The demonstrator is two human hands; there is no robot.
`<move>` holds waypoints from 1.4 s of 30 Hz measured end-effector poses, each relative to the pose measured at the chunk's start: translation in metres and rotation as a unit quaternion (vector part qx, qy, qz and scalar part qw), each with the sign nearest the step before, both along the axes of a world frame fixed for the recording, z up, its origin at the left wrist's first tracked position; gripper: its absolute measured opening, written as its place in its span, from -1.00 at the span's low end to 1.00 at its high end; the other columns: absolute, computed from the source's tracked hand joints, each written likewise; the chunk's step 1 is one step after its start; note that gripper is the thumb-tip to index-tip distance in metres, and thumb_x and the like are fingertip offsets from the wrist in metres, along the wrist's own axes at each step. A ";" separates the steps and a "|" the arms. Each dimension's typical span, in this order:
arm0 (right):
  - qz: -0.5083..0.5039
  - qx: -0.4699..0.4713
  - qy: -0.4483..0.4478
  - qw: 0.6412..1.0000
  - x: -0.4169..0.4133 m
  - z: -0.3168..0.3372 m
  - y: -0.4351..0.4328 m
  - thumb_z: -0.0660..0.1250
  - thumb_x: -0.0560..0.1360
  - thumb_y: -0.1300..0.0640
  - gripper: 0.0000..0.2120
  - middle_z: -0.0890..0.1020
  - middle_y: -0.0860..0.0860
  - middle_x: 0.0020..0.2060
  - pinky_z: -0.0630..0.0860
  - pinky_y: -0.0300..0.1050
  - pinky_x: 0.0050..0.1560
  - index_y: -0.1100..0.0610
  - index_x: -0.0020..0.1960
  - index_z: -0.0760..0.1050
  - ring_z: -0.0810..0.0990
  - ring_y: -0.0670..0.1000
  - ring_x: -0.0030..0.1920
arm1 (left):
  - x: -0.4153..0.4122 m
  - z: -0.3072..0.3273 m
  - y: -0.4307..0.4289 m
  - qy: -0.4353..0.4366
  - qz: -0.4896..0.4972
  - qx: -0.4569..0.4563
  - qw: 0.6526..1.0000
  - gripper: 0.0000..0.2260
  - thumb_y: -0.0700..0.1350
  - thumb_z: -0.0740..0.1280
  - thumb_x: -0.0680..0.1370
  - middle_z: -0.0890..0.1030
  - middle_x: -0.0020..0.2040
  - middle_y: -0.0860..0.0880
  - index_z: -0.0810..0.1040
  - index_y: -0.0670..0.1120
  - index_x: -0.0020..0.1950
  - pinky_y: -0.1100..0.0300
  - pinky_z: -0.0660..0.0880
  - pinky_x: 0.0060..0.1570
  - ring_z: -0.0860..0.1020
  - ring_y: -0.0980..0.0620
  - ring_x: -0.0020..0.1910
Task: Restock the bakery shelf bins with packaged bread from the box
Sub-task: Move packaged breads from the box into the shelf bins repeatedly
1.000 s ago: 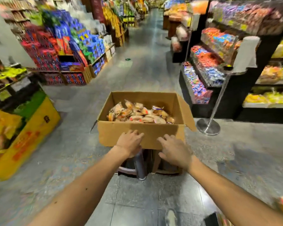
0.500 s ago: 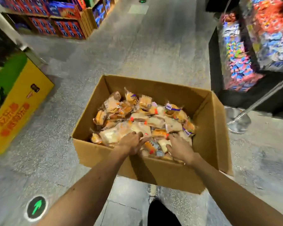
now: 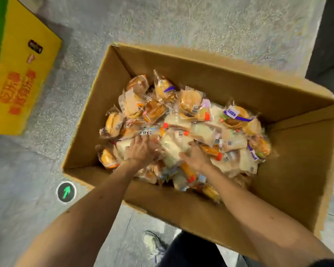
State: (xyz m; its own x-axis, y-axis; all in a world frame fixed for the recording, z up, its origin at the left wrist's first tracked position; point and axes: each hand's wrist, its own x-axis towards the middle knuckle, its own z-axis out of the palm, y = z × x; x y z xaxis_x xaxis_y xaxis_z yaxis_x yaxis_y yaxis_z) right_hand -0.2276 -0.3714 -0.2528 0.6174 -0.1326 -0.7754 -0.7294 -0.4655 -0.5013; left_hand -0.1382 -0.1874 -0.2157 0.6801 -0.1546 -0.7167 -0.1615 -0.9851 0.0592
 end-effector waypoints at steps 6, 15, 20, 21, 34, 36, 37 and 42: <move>-0.010 0.053 0.025 0.998 0.009 -0.023 0.020 0.40 0.39 -0.37 0.01 0.21 0.04 0.57 0.29 0.11 0.47 0.10 0.61 0.07 0.20 0.13 0.55 | -0.007 -0.019 0.008 -0.011 0.016 0.027 0.999 -0.27 0.34 0.38 0.43 0.42 0.37 -0.11 0.30 -0.02 0.46 -0.14 0.40 0.26 0.36 -0.18 0.36; -0.029 0.120 0.074 0.990 -0.005 -0.033 0.019 0.50 0.44 -0.13 -0.42 0.52 -0.03 0.07 0.50 -0.16 -0.06 0.13 0.32 0.41 0.53 0.01 0.08 | 0.003 0.002 0.012 0.105 -0.043 0.052 0.992 -0.12 0.35 0.54 0.25 0.34 0.48 -0.02 0.34 0.11 0.50 -0.04 0.28 0.39 0.29 -0.09 0.45; -0.086 0.036 0.004 0.996 -0.028 -0.033 -0.021 0.48 0.44 -0.16 -0.43 0.58 0.02 0.21 0.51 -0.04 0.05 0.14 0.31 0.51 0.56 0.05 0.15 | -0.005 0.004 -0.001 0.092 -0.093 0.041 0.991 -0.23 0.31 0.53 0.31 0.31 0.49 0.01 0.38 0.18 0.46 -0.11 0.24 0.44 0.24 -0.07 0.48; -0.107 0.018 -0.014 0.994 -0.030 -0.031 -0.030 0.49 0.45 -0.12 -0.51 0.57 -0.01 0.17 0.47 -0.07 0.00 0.15 0.25 0.54 0.55 0.04 0.11 | -0.007 0.003 -0.004 0.088 -0.106 0.036 0.990 -0.21 0.32 0.52 0.30 0.30 0.50 0.02 0.37 0.17 0.47 -0.11 0.25 0.45 0.22 -0.06 0.50; -0.558 0.230 0.063 0.795 -0.001 -0.024 -0.076 0.45 0.52 0.16 -0.55 0.65 0.07 0.18 0.62 -0.05 -0.10 0.13 0.37 0.44 0.66 0.05 0.07 | -0.018 0.017 -0.022 0.112 -0.219 -0.086 0.965 -0.50 0.17 0.52 0.39 0.36 0.22 -0.01 0.52 0.06 0.27 0.01 0.41 0.22 0.35 -0.06 0.28; -0.566 0.183 0.069 0.801 0.008 -0.026 -0.071 0.50 0.48 0.19 -0.46 0.62 0.10 0.18 0.62 -0.05 -0.14 0.17 0.39 0.37 0.65 0.07 0.06 | -0.022 0.018 -0.020 0.120 -0.229 -0.102 0.961 -0.44 0.13 0.51 0.41 0.38 0.29 -0.03 0.47 0.11 0.37 -0.01 0.41 0.27 0.33 -0.05 0.33; -0.572 0.162 0.073 0.801 0.011 -0.025 -0.068 0.52 0.46 0.20 -0.45 0.62 0.11 0.17 0.63 -0.02 -0.09 0.20 0.37 0.37 0.64 0.08 0.05 | -0.024 0.020 -0.019 0.121 -0.224 -0.116 0.960 -0.42 0.11 0.52 0.41 0.39 0.31 -0.02 0.45 0.13 0.40 -0.01 0.41 0.28 0.33 -0.03 0.36; -0.517 0.204 0.108 0.824 0.017 -0.021 -0.065 0.52 0.46 0.07 -0.71 0.65 0.06 -0.19 0.58 0.06 0.10 0.19 0.08 0.54 0.63 0.05 -0.12 | -0.026 0.015 0.007 0.123 -0.078 -0.207 0.967 -0.43 0.14 0.57 0.33 0.36 0.39 0.07 0.53 0.18 0.31 -0.02 0.33 0.39 0.27 0.05 0.44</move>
